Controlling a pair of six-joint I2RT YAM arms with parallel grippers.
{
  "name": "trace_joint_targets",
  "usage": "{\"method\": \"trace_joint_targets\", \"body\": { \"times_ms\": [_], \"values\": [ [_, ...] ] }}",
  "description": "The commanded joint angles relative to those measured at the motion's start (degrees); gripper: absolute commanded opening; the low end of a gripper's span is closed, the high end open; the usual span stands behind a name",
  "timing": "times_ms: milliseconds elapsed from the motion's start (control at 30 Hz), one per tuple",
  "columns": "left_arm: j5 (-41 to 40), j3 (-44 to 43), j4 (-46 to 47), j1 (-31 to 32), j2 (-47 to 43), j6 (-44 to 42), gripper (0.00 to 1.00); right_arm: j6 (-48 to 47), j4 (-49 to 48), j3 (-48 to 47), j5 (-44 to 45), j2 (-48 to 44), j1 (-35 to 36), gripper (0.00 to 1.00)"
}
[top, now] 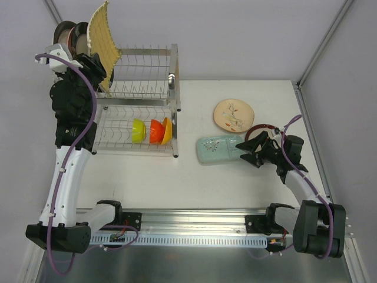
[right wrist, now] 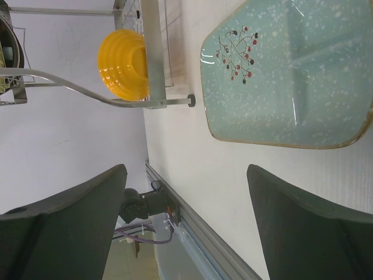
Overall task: Load the plates into the dish rack
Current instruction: Insert the plate into the dish rack
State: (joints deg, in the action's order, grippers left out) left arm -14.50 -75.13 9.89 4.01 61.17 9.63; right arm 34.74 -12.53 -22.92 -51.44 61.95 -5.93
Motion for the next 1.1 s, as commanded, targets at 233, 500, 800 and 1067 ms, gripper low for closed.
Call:
{"method": "trace_joint_targets", "body": {
  "times_ms": [233, 500, 800, 1067],
  "values": [
    [-2.11, -4.85, -0.13, -0.58, 0.62, 4.08, 0.59, -1.78, -0.30, -1.34, -0.33, -0.52, 0.48, 0.89],
    [-5.62, -3.88, -1.72, -0.58, -0.78, 5.75, 0.68, -2.05, -0.12, -1.43, -0.24, -0.61, 0.48, 0.89],
    [-8.61, -4.32, -2.16, -0.58, -1.05, 5.93, 0.64, -2.13, 0.14, -1.43, -0.06, -0.69, 0.57, 0.89],
    [-10.46, -4.67, -3.47, -0.58, -0.61, 7.86, 0.62, -2.13, 0.23, -1.52, -0.06, -0.78, 0.57, 0.89]
  ]
}}
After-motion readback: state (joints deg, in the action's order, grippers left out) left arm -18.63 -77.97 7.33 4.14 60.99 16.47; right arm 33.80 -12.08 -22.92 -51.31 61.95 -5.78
